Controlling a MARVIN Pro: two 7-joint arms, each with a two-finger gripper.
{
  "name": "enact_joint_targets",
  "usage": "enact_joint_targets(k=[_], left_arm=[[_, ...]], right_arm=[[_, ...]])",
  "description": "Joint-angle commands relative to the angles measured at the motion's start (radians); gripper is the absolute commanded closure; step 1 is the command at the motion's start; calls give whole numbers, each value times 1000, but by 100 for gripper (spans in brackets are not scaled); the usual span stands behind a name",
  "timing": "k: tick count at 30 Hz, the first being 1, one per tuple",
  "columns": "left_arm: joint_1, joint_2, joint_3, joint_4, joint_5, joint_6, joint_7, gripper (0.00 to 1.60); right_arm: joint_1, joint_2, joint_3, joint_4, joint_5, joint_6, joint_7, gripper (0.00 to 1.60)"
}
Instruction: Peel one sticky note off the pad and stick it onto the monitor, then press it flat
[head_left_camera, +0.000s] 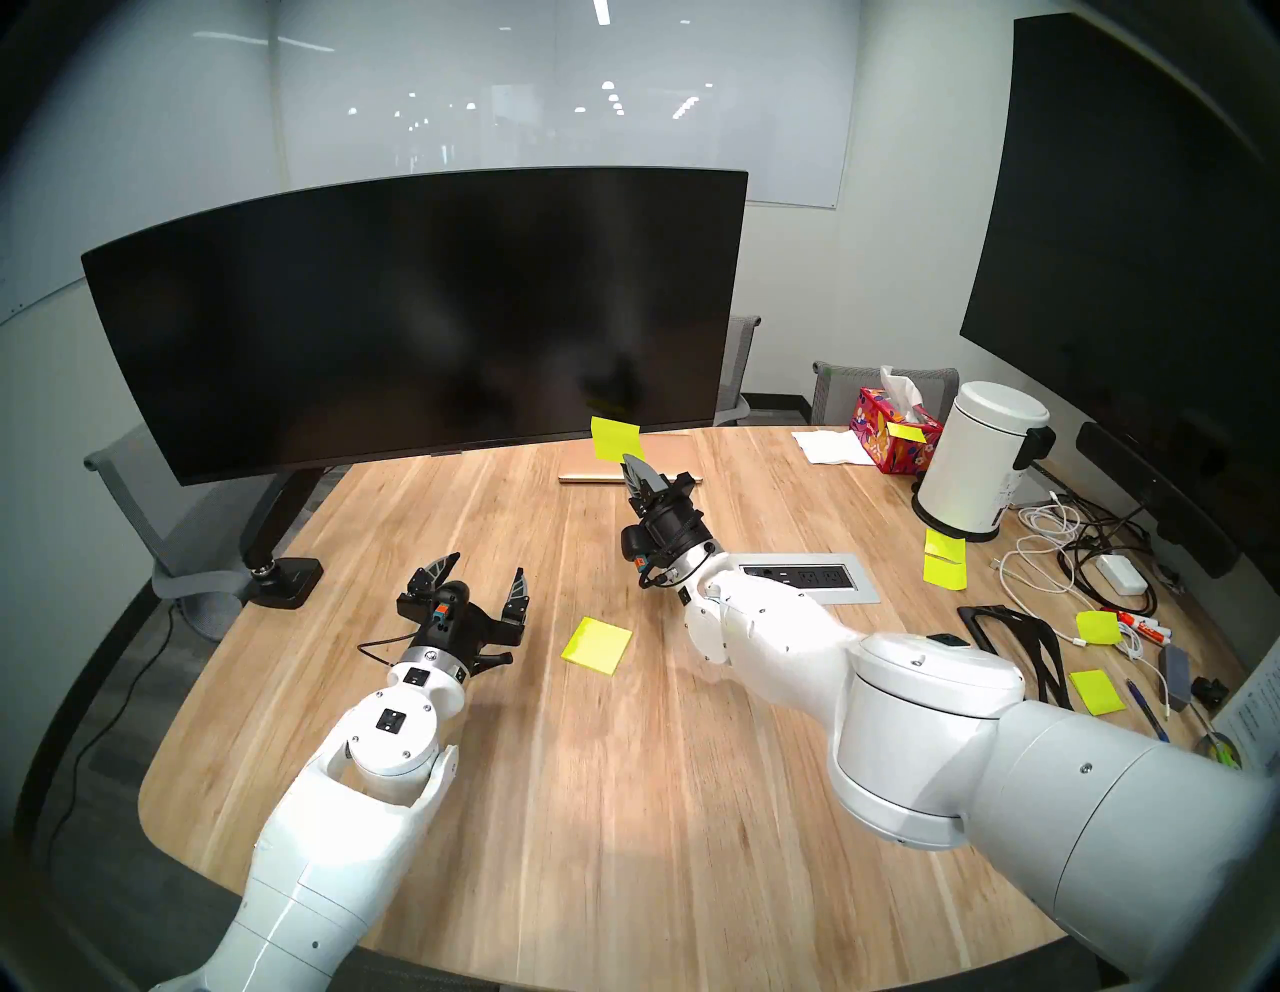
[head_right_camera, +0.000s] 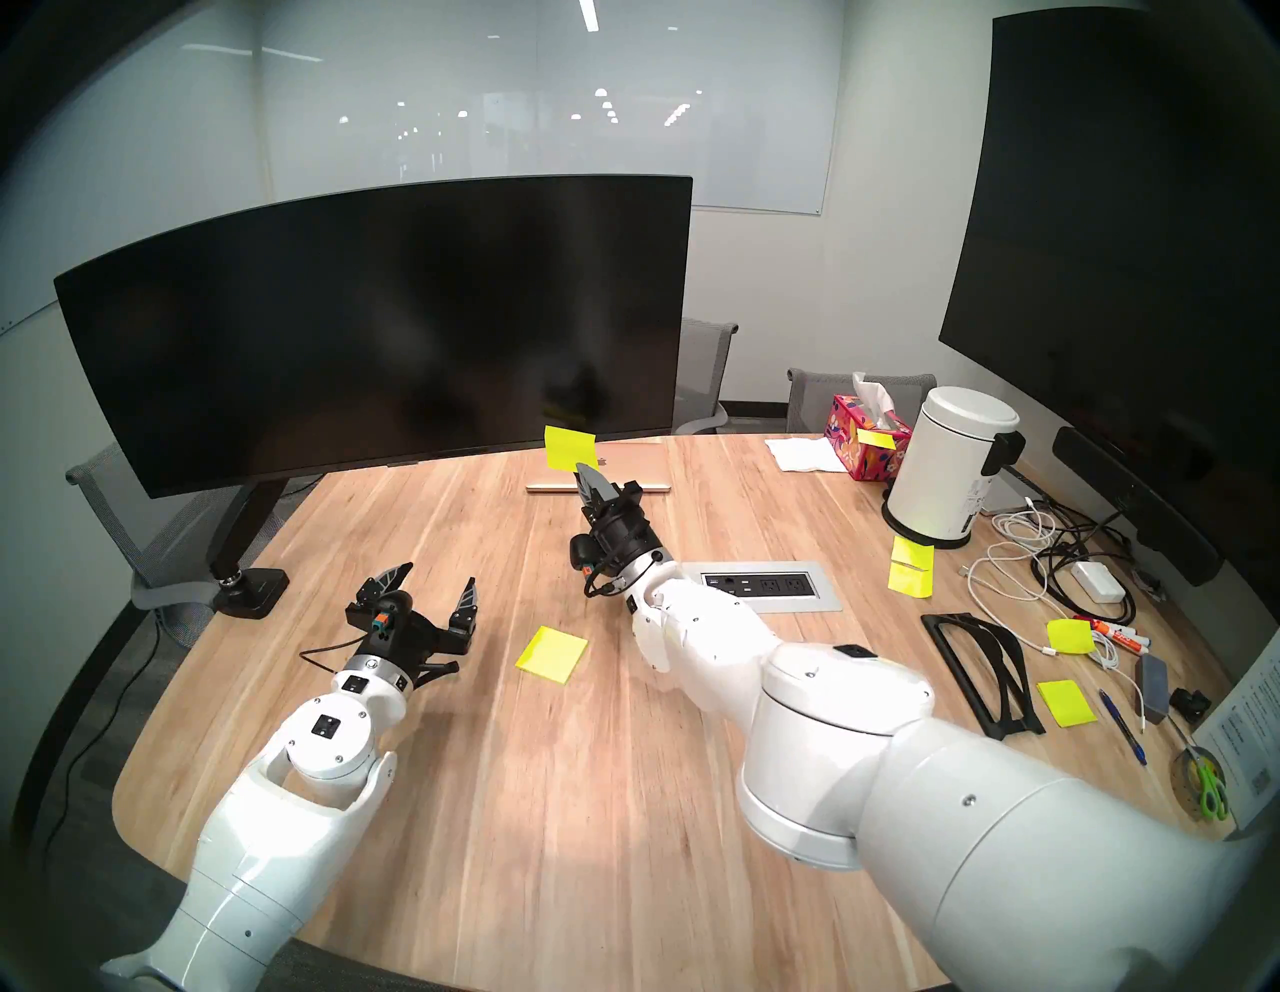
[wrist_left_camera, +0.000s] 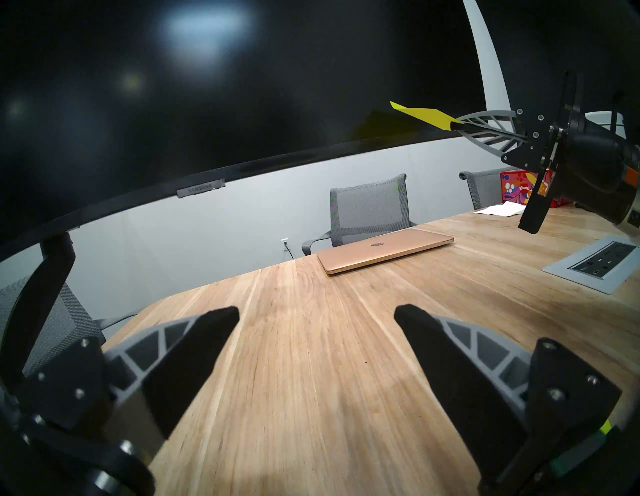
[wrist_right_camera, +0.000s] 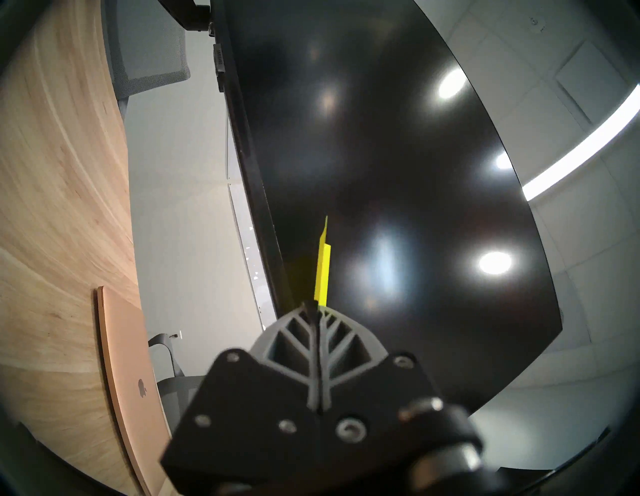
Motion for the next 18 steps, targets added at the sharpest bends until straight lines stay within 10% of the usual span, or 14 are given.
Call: enact_joint_targets(k=[1, 18], left_arm=[[-5, 2, -1, -21, 1, -9, -2, 0], [-6, 2, -1, -21, 1, -9, -2, 0]], right_arm=[[11, -11, 6, 4, 2, 0, -35, 160], [28, -18, 10, 14, -7, 49, -65, 160]])
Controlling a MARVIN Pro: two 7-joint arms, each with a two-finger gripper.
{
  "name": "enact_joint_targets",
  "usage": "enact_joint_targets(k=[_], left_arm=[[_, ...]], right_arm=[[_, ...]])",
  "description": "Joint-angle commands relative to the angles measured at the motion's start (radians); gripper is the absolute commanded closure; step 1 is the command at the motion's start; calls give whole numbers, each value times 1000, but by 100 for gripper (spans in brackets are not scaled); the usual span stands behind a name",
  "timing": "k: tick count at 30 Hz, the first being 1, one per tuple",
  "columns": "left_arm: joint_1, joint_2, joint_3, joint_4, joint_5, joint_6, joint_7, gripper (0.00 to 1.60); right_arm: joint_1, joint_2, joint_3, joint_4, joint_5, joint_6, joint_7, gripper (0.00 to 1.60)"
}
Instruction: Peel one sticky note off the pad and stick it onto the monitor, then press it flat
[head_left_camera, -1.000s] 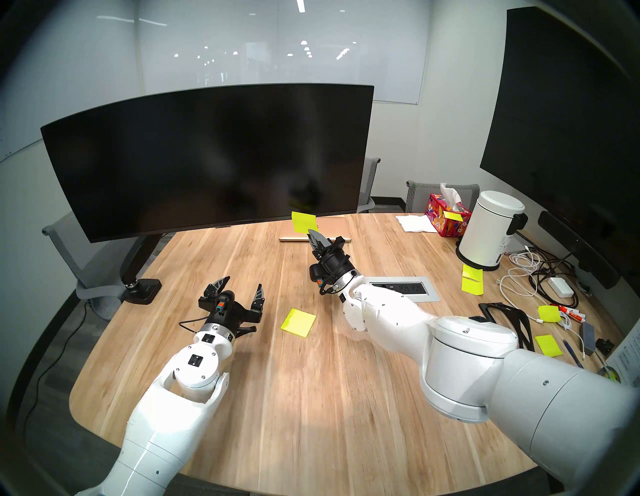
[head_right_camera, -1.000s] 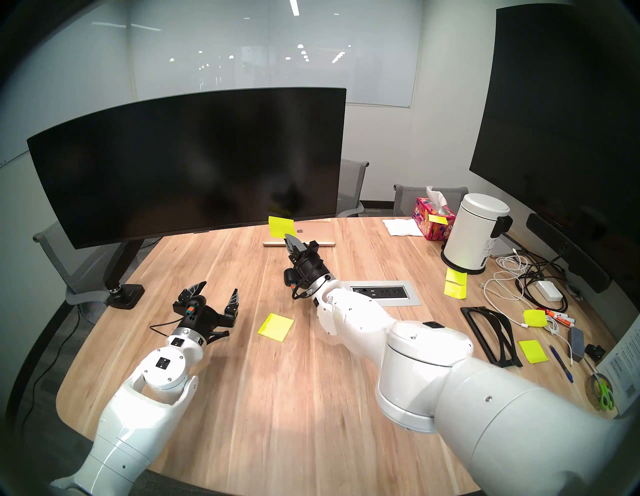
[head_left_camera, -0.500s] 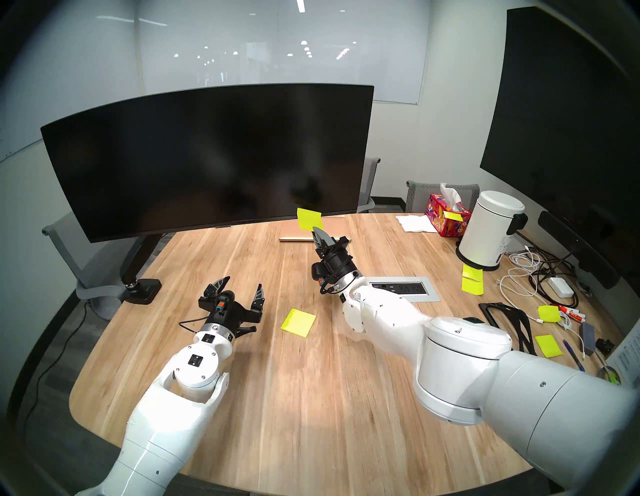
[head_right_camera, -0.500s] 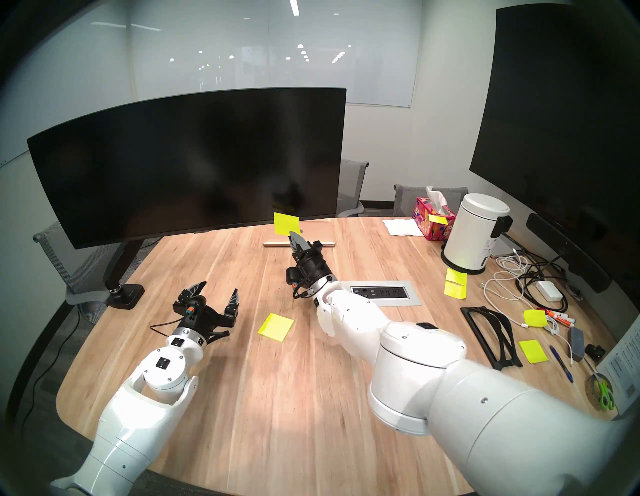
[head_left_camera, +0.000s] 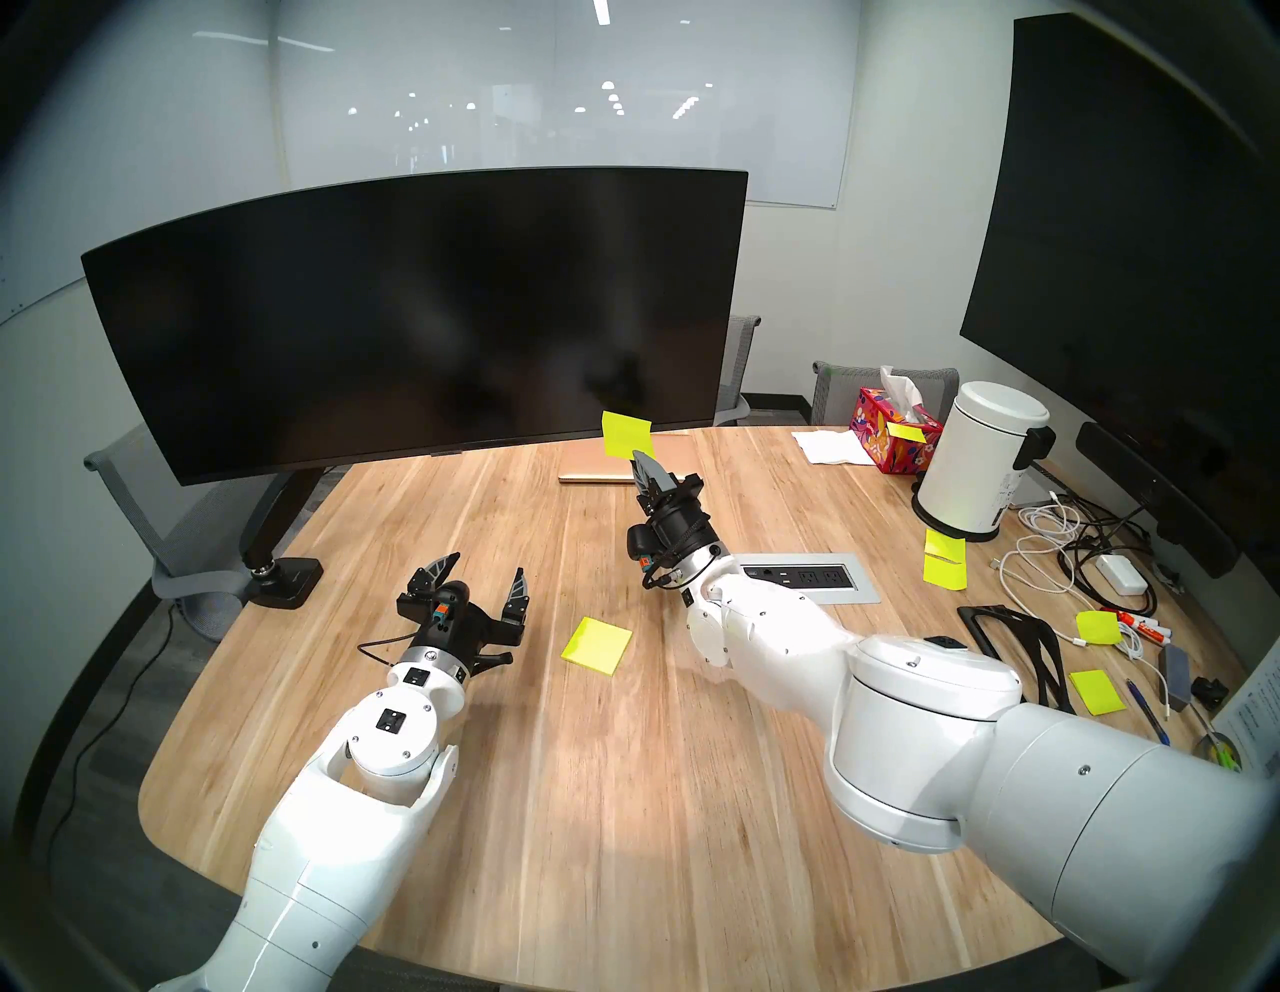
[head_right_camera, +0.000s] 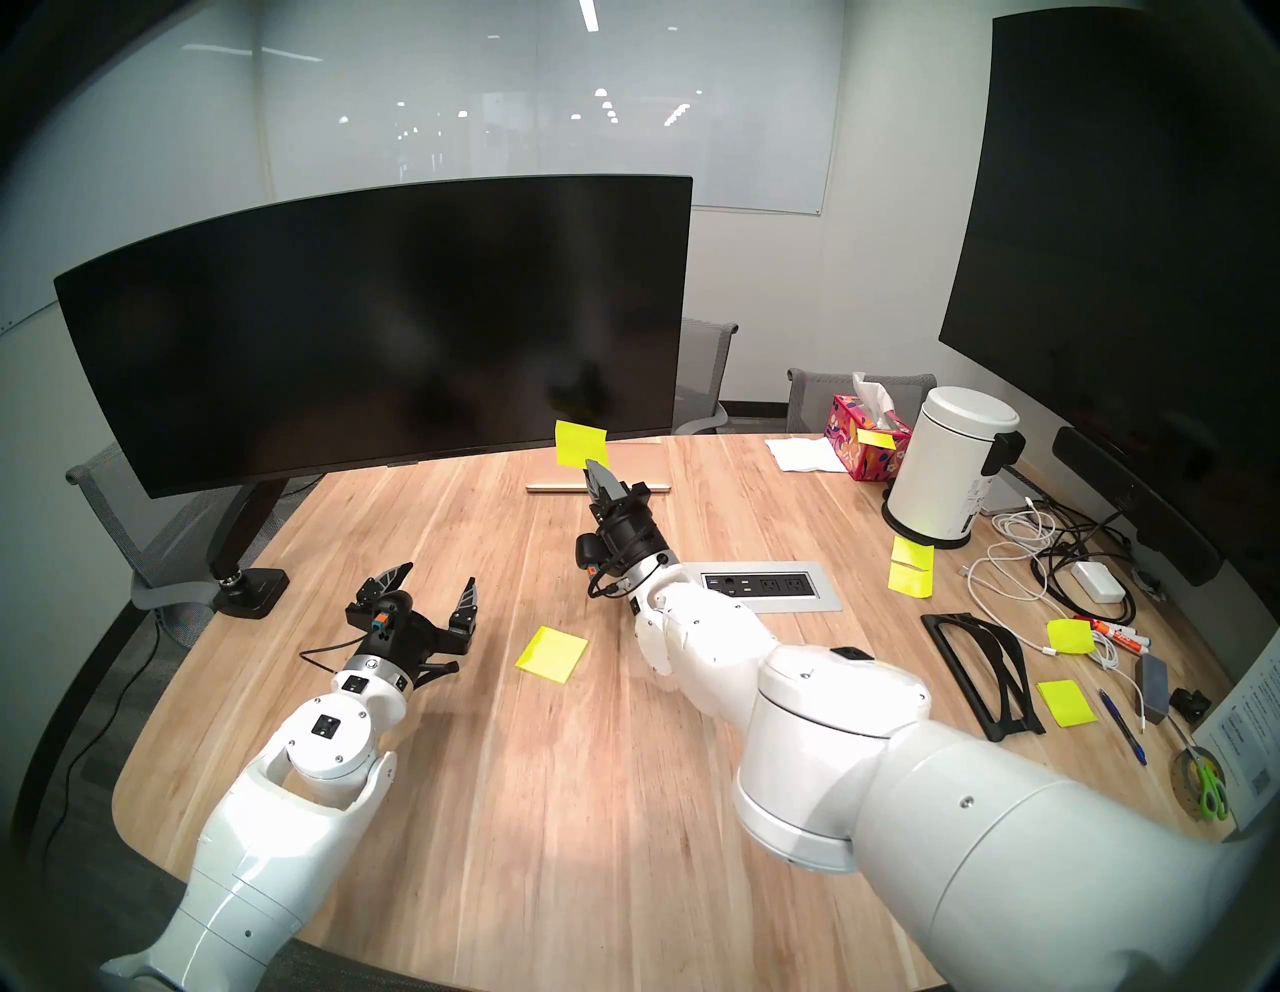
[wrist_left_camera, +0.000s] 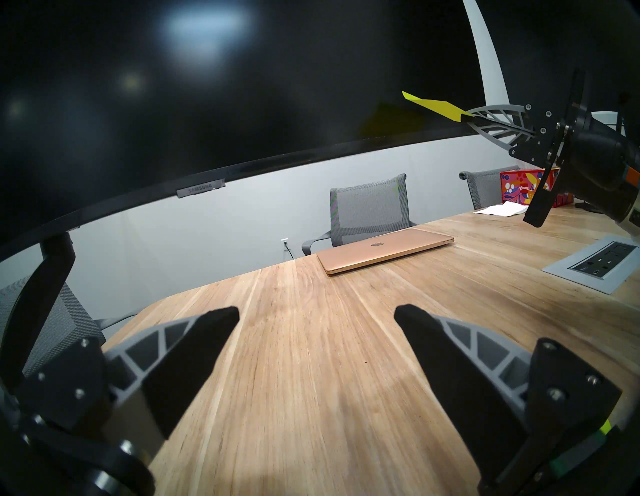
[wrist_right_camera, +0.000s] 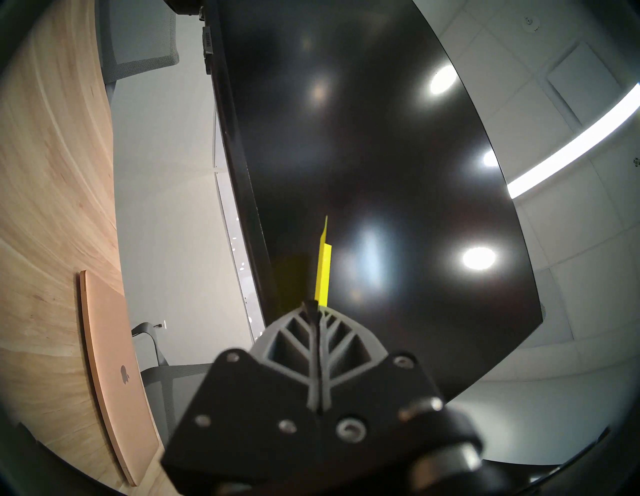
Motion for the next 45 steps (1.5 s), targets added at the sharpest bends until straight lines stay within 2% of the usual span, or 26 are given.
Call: enact_joint_targets(k=[1, 20, 35, 45], left_arm=[[-6, 2, -1, -21, 1, -9, -2, 0], [-6, 2, -1, -20, 1, -8, -2, 0], [-6, 2, -1, -20, 1, -8, -2, 0], [-6, 2, -1, -20, 1, -8, -2, 0]], right_arm=[[33, -11, 4, -4, 0, 15, -15, 160], [56, -21, 23, -3, -1, 53, -5, 160], [67, -20, -10, 7, -57, 105, 2, 160], [63, -20, -3, 5, -65, 118, 7, 160]])
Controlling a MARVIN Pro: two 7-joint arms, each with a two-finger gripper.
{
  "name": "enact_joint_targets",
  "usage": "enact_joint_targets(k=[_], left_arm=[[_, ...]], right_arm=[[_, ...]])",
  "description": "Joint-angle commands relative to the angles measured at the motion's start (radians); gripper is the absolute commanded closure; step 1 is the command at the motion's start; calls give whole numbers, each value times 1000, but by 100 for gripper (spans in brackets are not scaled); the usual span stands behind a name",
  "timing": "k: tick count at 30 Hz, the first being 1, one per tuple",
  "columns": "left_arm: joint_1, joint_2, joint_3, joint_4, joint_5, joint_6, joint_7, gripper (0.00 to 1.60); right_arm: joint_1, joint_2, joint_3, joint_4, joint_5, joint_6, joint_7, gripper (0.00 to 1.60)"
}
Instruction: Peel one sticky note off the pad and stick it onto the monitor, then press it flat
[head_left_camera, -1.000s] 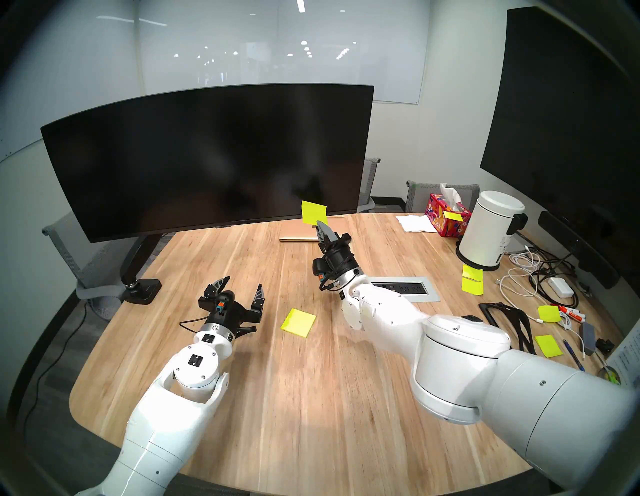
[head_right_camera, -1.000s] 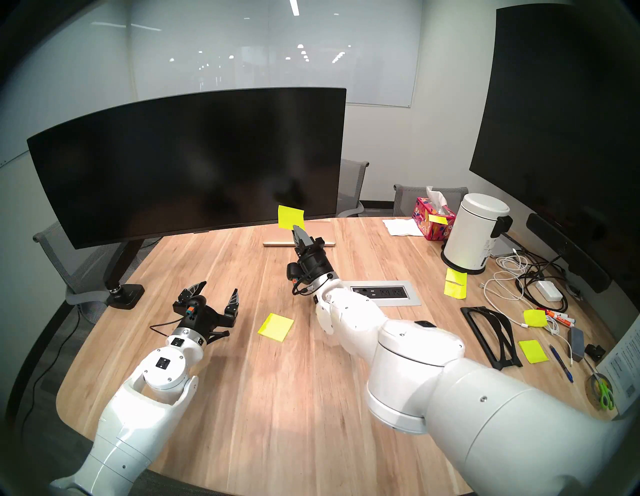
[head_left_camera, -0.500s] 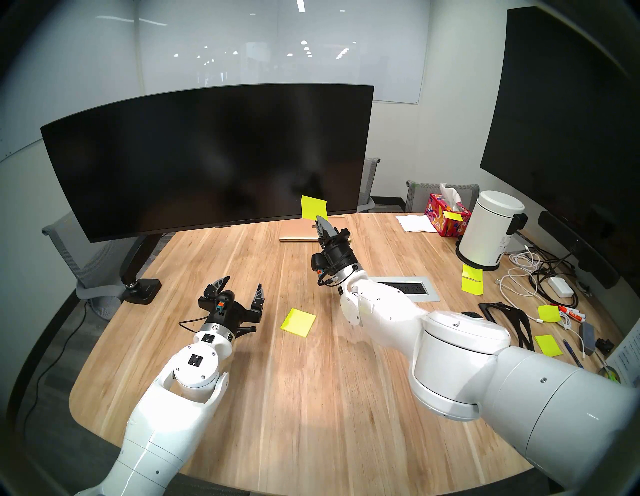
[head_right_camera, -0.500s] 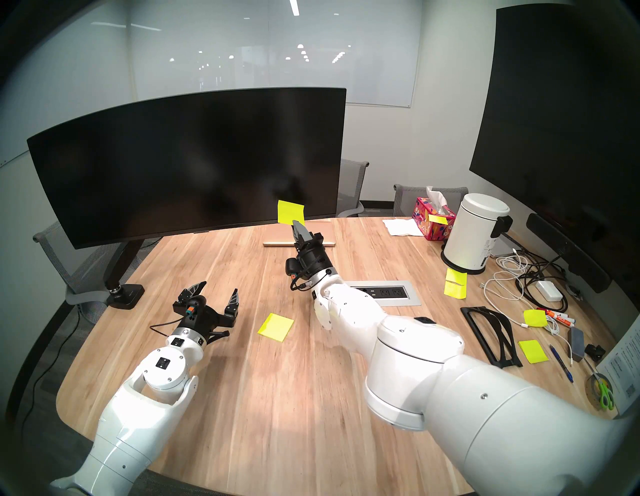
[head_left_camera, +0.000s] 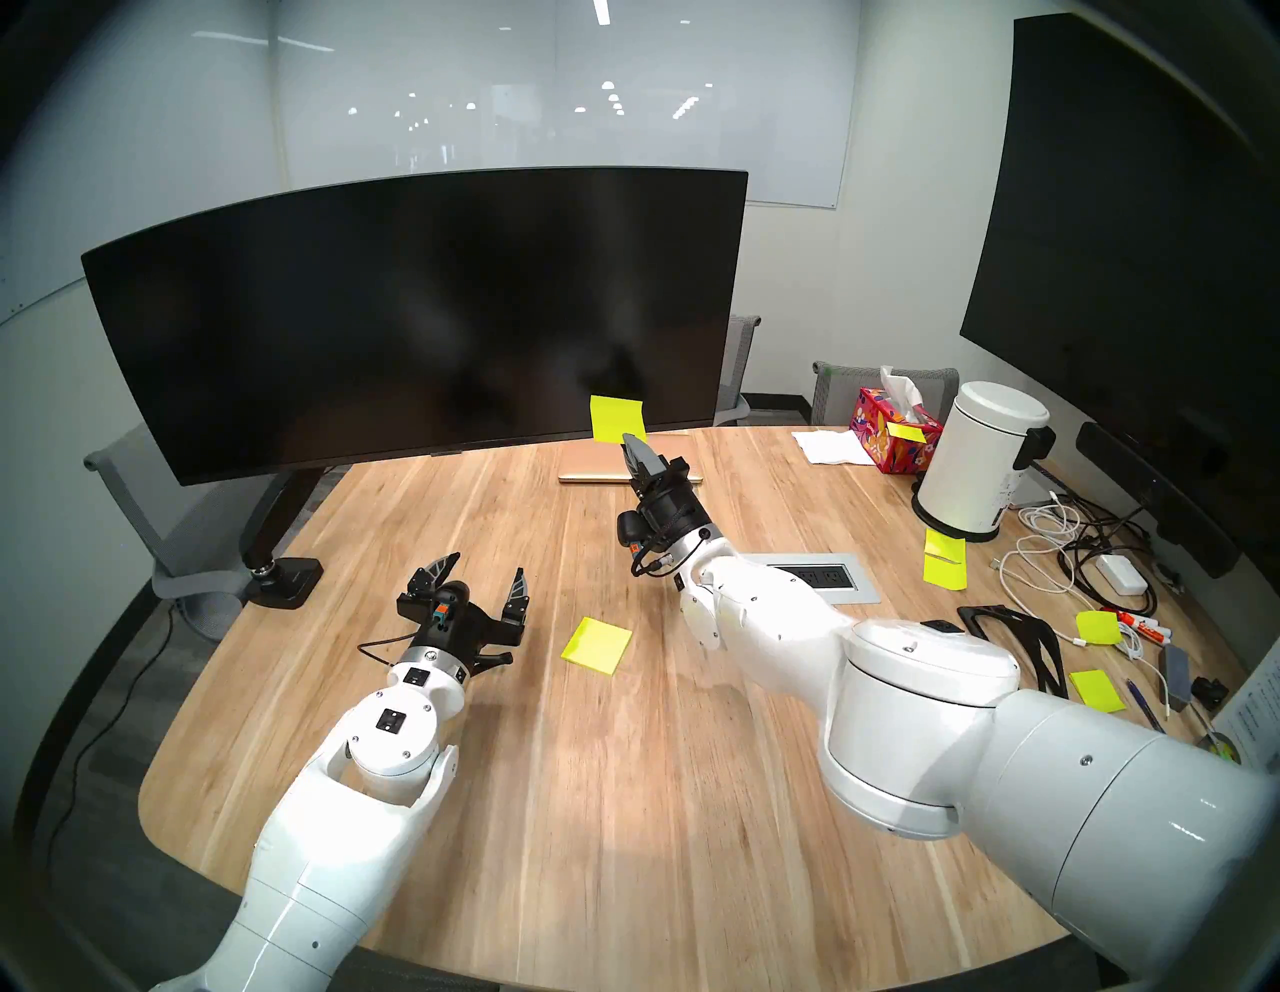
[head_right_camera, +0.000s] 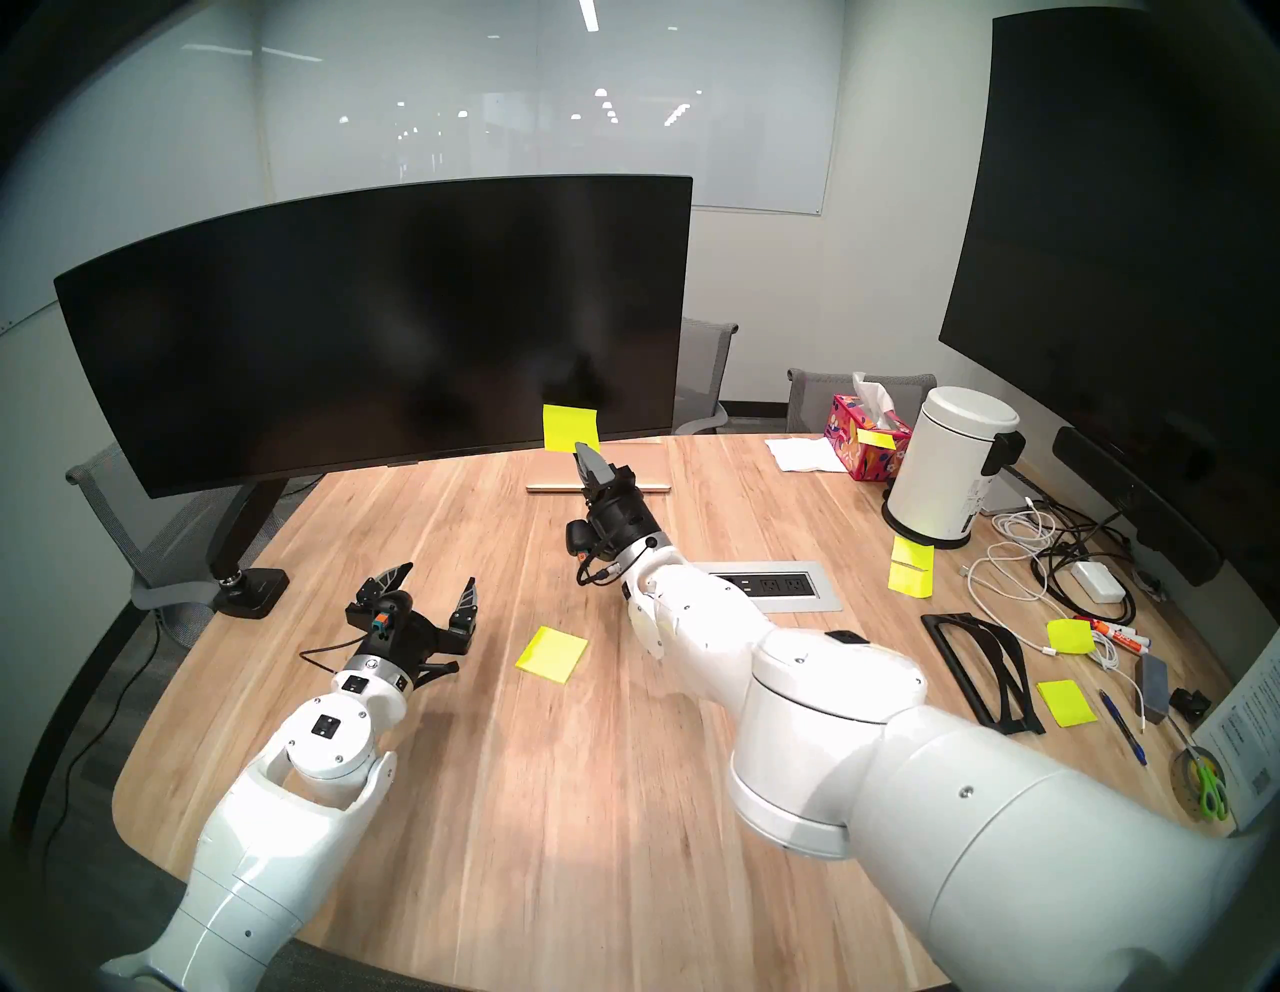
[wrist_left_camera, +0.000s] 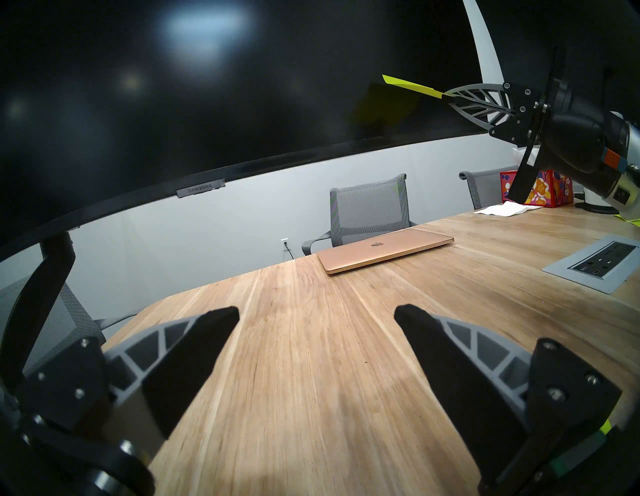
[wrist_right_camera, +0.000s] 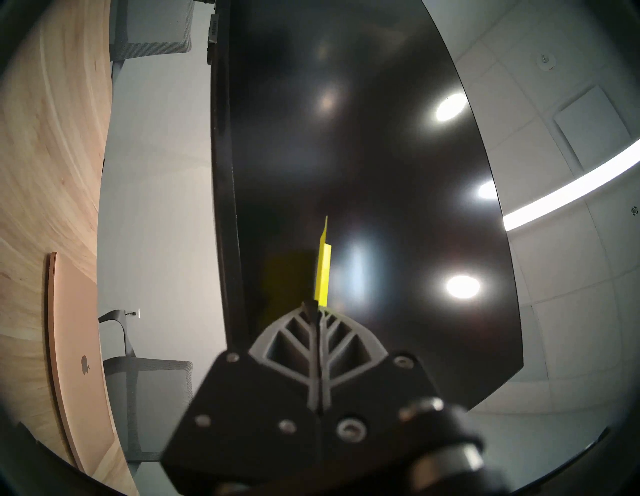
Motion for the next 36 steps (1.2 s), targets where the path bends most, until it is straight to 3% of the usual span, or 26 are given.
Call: enact_joint_targets(k=[1, 36], left_arm=[[-6, 2, -1, -20, 1, -8, -2, 0], [-7, 1, -1, -20, 1, -8, -2, 0]], right_arm=[[24, -6, 10, 0, 7, 11, 6, 160], [38, -6, 15, -8, -23, 44, 103, 160]])
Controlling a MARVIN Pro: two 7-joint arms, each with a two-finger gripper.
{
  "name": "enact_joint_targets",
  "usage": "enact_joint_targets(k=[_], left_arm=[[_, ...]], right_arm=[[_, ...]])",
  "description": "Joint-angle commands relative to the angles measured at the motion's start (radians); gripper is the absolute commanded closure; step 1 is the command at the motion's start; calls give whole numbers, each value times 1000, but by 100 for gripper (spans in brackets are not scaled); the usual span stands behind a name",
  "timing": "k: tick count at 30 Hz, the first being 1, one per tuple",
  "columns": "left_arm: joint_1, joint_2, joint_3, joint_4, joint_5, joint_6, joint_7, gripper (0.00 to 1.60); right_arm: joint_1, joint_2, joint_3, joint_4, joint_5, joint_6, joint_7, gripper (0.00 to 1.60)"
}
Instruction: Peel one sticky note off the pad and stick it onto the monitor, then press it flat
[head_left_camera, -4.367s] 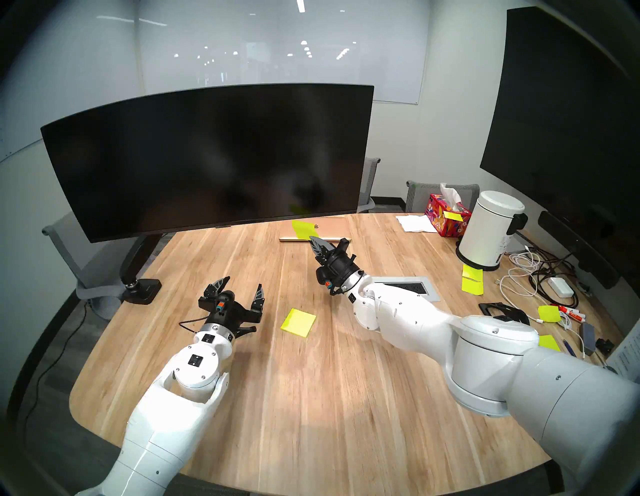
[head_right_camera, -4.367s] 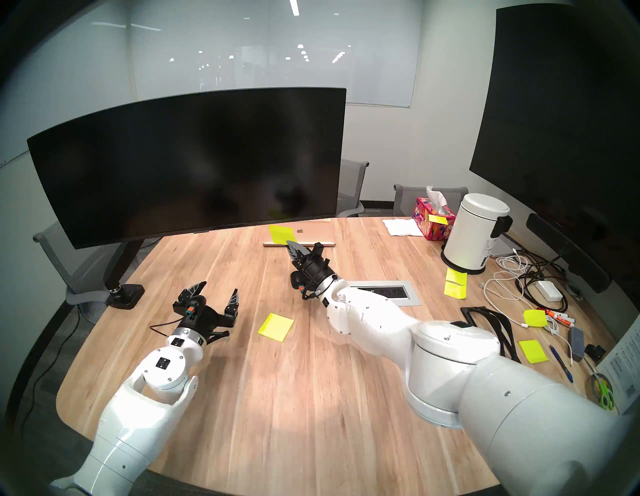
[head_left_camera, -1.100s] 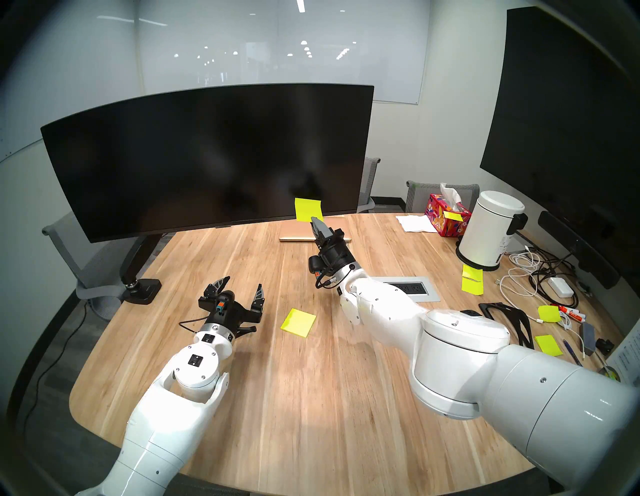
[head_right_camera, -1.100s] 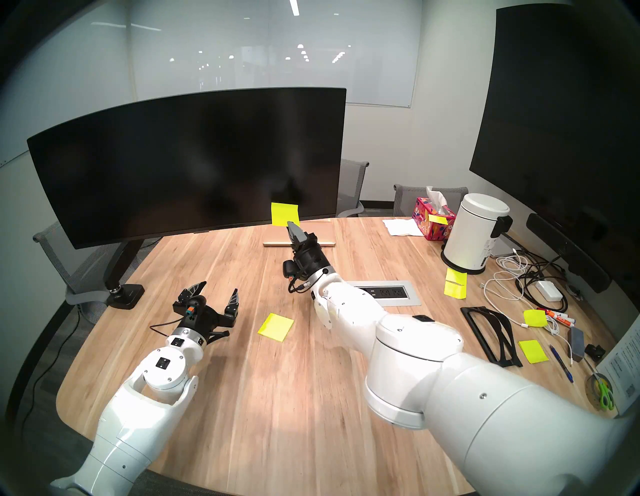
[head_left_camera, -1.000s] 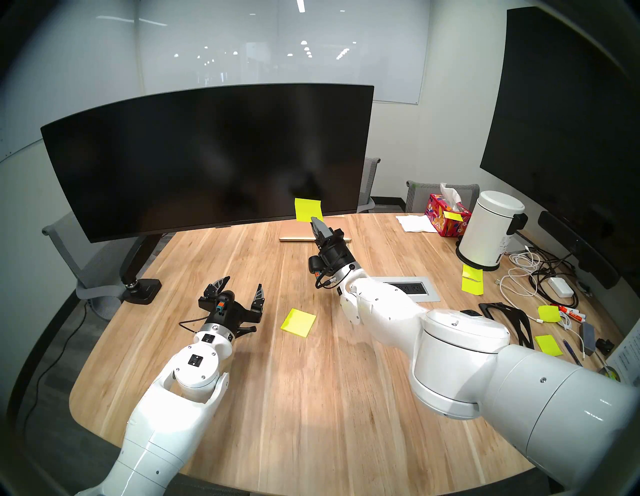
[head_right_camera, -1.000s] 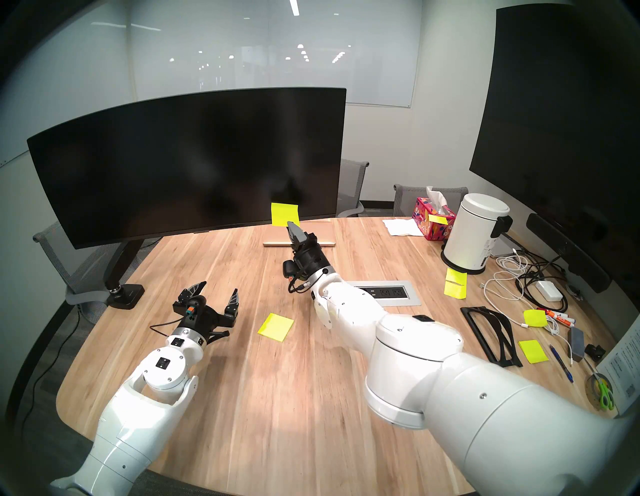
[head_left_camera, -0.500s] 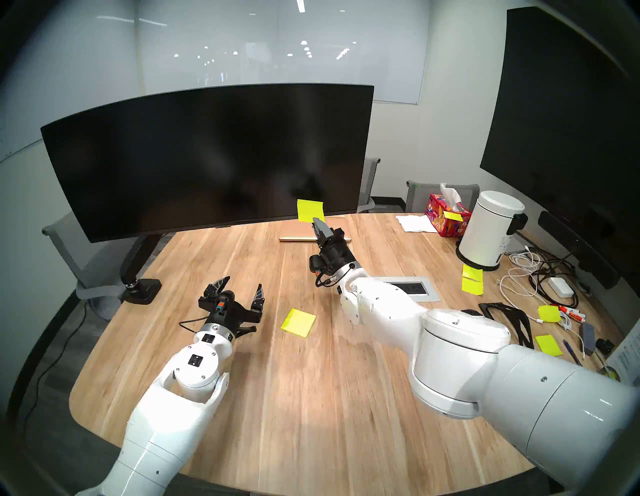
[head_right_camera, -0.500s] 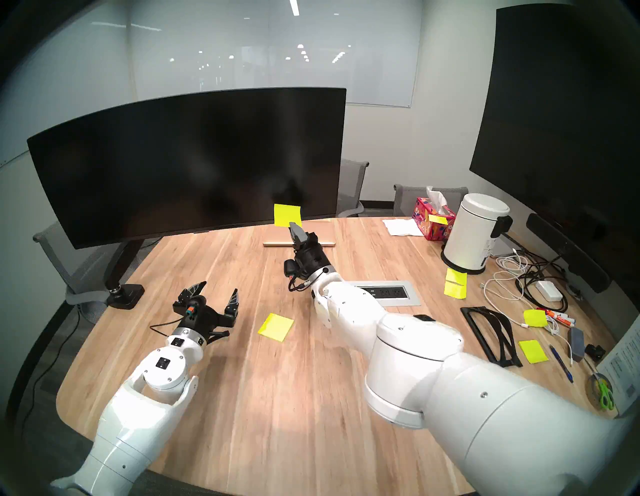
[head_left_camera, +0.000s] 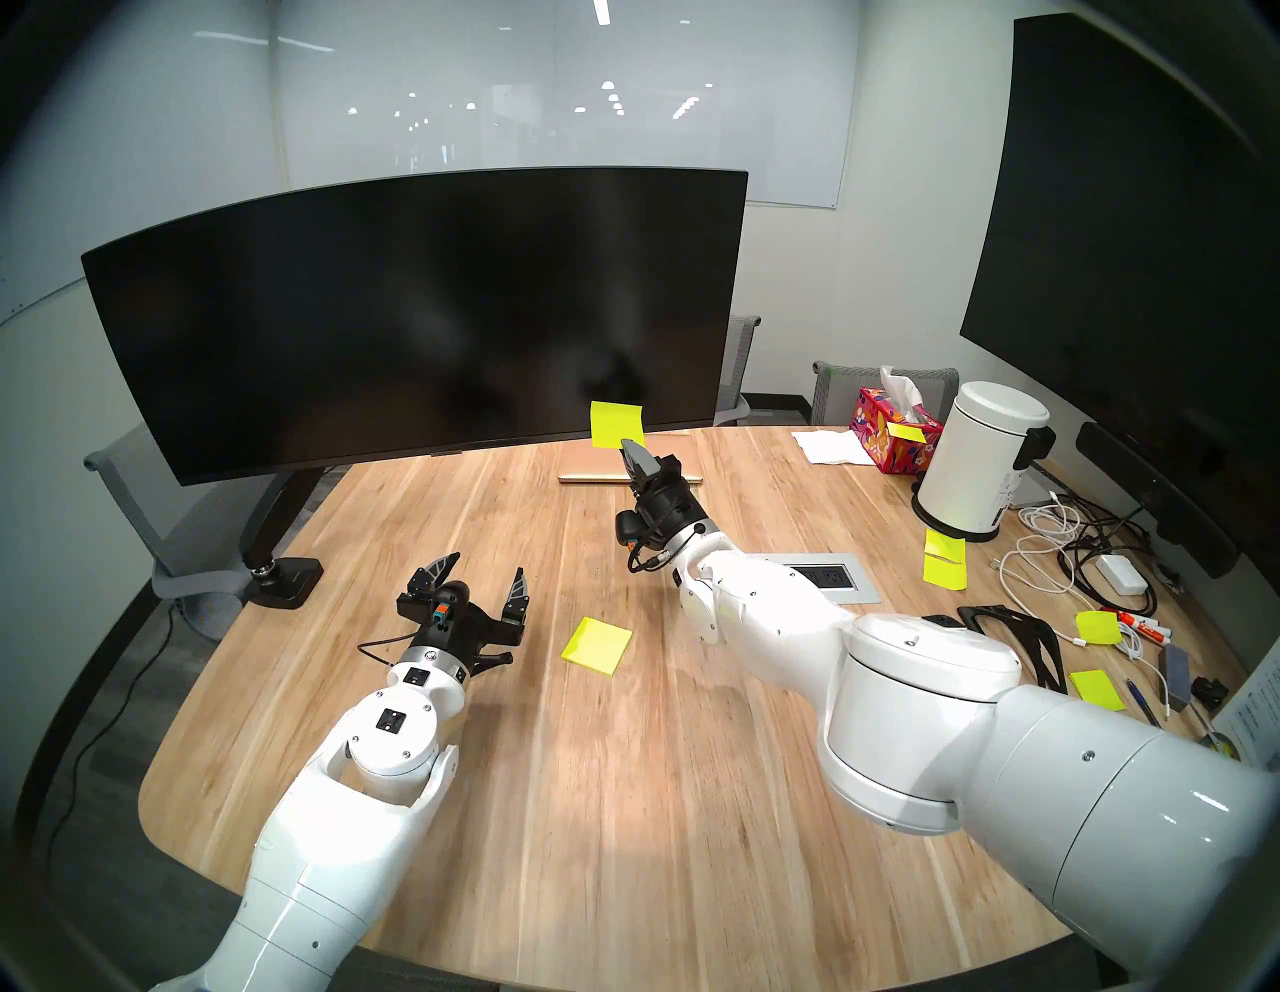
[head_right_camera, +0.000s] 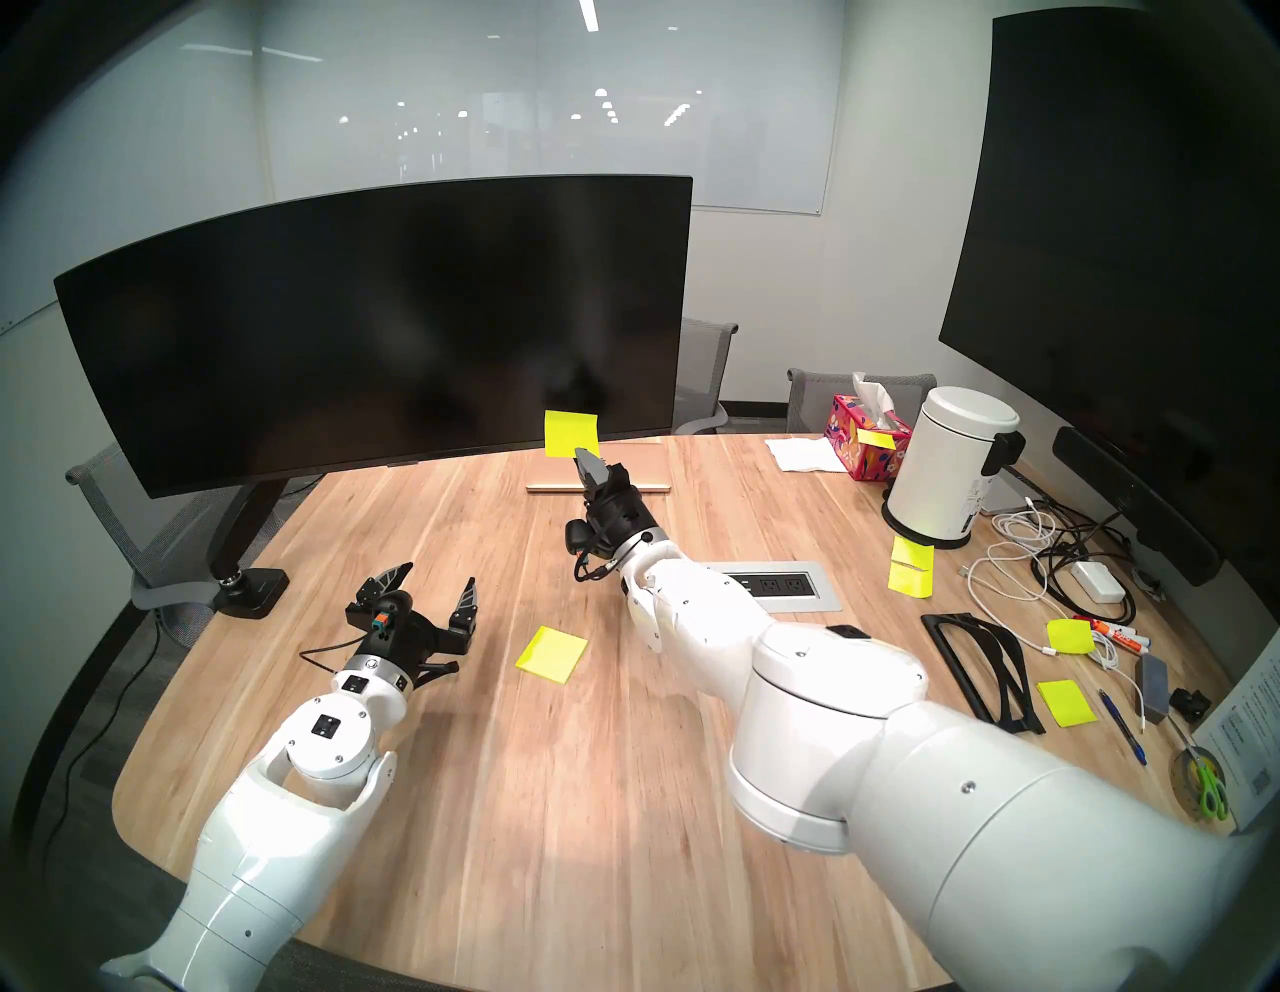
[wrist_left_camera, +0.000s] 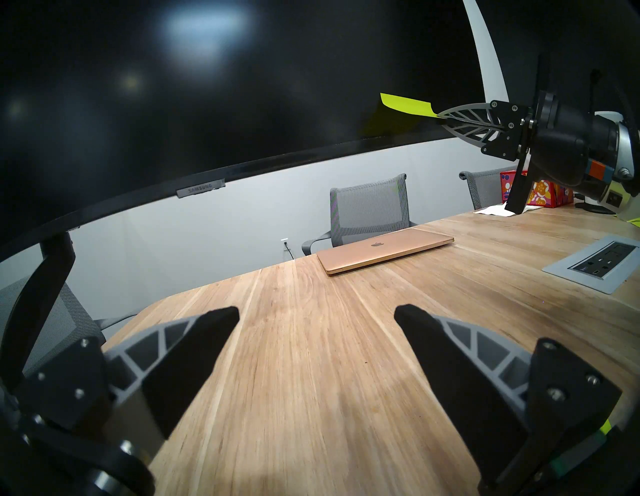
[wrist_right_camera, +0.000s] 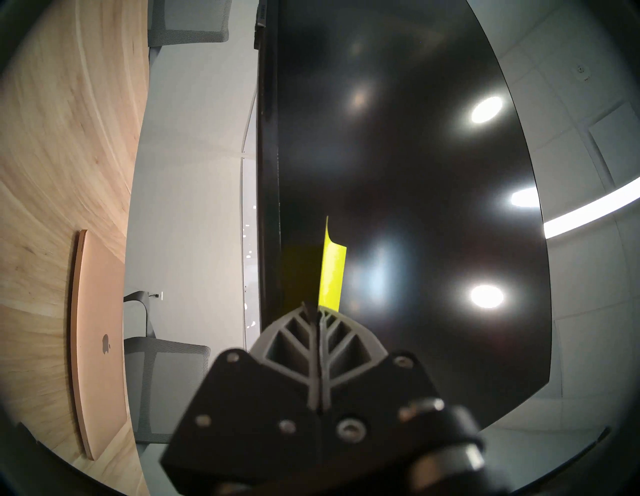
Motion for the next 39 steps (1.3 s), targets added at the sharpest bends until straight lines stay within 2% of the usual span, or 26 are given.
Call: enact_joint_targets(k=[1, 12, 30, 39], left_arm=[[-6, 1, -1, -20, 1, -8, -2, 0], [-6, 1, -1, -20, 1, -8, -2, 0], [-7, 1, -1, -19, 1, -8, -1, 0], [-7, 1, -1, -19, 1, -8, -2, 0]], right_arm=[[26, -4, 3, -7, -1, 3, -14, 160], [20, -4, 10, -7, -4, 6, -14, 160], [53, -8, 29, -9, -3, -4, 71, 160], [45, -8, 39, -12, -3, -11, 75, 160]])
